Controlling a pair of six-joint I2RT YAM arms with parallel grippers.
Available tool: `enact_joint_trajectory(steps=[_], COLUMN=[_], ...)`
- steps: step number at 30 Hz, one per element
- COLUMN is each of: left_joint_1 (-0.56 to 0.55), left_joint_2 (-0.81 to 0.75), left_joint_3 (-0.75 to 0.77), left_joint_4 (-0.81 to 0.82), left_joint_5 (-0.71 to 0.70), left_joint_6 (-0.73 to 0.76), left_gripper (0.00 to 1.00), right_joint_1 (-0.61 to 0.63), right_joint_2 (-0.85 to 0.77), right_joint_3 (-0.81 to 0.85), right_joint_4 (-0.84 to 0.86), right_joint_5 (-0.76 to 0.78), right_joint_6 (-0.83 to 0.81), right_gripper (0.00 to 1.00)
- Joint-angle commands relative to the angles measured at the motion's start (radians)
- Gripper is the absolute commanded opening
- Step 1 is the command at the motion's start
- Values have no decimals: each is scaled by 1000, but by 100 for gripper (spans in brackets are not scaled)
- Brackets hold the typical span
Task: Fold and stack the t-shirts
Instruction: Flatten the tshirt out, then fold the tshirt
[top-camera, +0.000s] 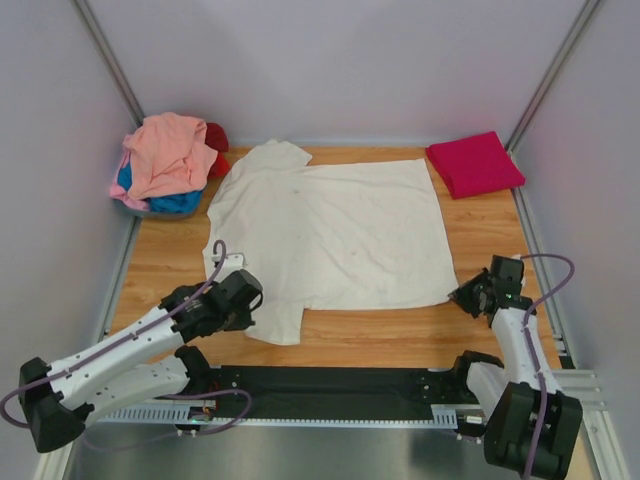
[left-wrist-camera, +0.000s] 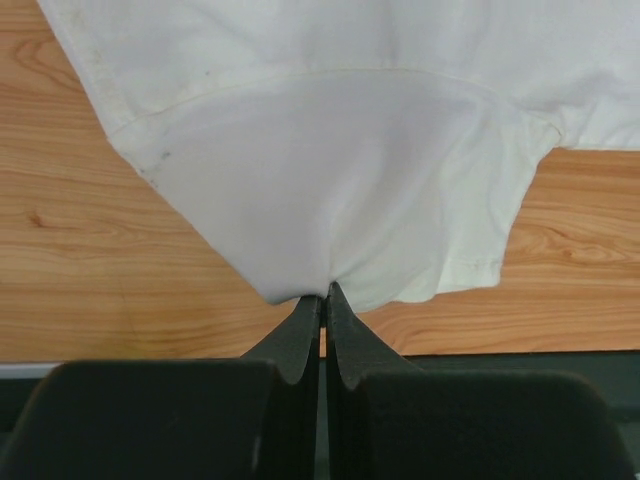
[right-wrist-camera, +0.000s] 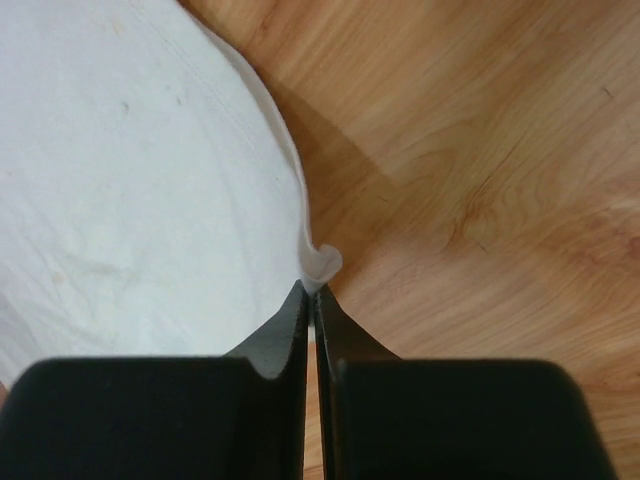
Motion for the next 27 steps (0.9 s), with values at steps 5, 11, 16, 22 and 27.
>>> enact_joint_trajectory(steps=[5, 11, 16, 22, 27], left_joint_1=[-2, -2, 2, 113, 244], left_joint_2=[-75, -25, 65, 292, 427], left_joint_3=[92, 147, 283, 464, 607], left_joint_4=[-96, -127, -90, -72, -36], left_joint_5=[105, 168, 144, 130, 112], left_joint_6=[-13, 1, 128, 324, 426], left_gripper=[0, 0, 0, 0, 0], right_joint_1=[-29, -54, -54, -40, 4], right_joint_2=[-241, -238, -215, -17, 194], right_joint_3=[164, 219, 263, 332, 444], right_joint_4=[-230, -257, -232, -100, -62], right_joint_5=[63, -35, -73, -143, -139], right_joint_6=[-30, 23, 13, -21, -55], right_gripper=[0, 0, 0, 0, 0])
